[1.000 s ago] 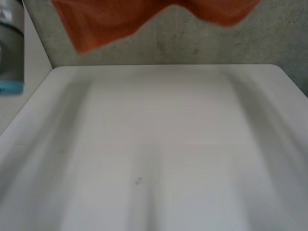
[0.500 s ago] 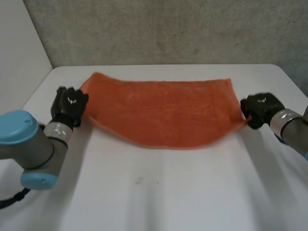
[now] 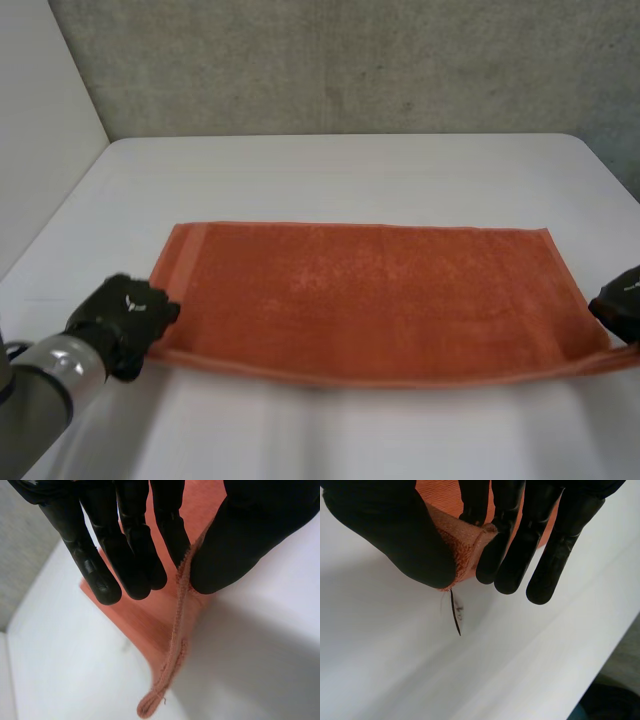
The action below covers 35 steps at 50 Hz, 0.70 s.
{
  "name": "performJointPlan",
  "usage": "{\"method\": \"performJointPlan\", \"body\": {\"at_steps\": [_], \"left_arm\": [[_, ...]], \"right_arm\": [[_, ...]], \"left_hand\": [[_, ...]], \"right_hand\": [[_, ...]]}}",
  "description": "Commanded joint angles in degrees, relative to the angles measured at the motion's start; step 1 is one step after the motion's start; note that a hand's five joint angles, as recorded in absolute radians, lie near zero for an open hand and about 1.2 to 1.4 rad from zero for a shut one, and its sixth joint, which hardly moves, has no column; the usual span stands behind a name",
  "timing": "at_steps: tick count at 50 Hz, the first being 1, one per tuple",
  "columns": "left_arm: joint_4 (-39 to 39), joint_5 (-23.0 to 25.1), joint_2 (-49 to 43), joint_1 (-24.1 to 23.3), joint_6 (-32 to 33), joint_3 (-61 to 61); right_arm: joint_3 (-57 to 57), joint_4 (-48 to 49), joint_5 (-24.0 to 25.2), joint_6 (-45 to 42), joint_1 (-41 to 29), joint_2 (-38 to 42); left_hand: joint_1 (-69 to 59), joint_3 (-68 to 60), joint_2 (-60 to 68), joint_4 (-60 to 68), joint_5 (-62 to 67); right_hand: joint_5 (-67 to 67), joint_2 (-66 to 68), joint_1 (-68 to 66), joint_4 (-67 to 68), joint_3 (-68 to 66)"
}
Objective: Fold the laundry
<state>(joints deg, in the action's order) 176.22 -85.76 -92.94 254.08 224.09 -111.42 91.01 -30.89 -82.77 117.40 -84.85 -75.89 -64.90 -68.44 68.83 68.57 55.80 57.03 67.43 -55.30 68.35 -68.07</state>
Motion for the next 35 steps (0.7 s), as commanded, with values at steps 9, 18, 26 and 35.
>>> {"method": "performJointPlan", "body": {"at_steps": [9, 18, 26, 35], "left_arm": [[21.0, -0.6, -34.5, -1.8, 2.0, 30.3], [27.7, -0.3, -45.4, -1.9, 3.0, 45.3], [35.5, 0.9, -47.1, -2.5, 2.8, 44.5], [40.3, 4.7, -40.2, -5.6, 2.1, 34.4]], "right_arm": [[-18.3, 25.8, 0.0, 20.1, -8.1, 21.5], [-31.5, 36.2, -7.0, 21.4, -10.5, 31.7], [-35.3, 36.8, -8.4, 24.8, -12.0, 35.4], [-26.2, 36.2, -7.4, 33.5, -12.4, 27.7]], "left_hand": [[-15.1, -11.6, 11.2, 11.4, 14.2], [-15.1, -11.6, 11.2, 11.4, 14.2], [44.8, 48.4, -48.8, -48.5, -45.7], [54.9, 58.4, -58.8, -58.6, -55.8]], "right_hand": [[13.0, 12.6, -24.7, 11.6, -11.9], [13.0, 12.6, -24.7, 11.6, -11.9], [-57.0, -57.4, 45.3, -58.4, 58.1], [-57.0, -57.4, 45.3, -58.4, 58.1]]}}
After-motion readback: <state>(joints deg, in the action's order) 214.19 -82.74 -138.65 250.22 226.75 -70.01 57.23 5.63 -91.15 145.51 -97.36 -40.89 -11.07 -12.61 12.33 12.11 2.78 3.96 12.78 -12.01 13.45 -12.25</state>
